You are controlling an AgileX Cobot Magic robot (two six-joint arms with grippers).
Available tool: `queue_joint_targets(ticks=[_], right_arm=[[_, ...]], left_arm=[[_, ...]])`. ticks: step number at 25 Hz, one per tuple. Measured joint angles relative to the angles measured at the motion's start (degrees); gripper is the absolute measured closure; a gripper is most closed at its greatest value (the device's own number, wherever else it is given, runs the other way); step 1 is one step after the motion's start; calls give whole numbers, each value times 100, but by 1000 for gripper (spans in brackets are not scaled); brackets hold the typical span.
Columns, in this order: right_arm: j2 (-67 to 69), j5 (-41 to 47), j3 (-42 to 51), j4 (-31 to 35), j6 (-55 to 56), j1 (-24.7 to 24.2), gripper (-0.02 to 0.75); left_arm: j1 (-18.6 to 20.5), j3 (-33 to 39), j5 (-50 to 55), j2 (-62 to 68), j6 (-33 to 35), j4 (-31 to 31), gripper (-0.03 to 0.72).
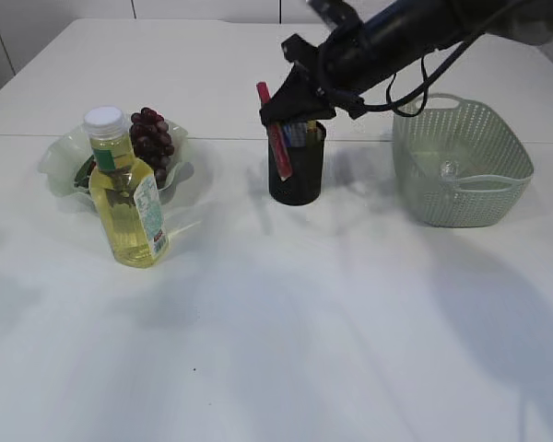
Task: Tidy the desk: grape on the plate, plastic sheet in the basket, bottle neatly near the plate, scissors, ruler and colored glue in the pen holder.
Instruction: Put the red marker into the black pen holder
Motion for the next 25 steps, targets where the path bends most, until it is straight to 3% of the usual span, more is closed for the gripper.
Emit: queue_joint_targets(ticks=[7,16,25], right_arm=[[-9,-11,0,1499,-1720,-557,666],[-9,-372,0,1672,-3849,-830,666],[419,-1209,0,2582,-5672,-830,666]], left_arm=[[0,0,125,0,0,7,442],[0,0,466,0,0,7,442],[0,0,617,0,0,7,442]])
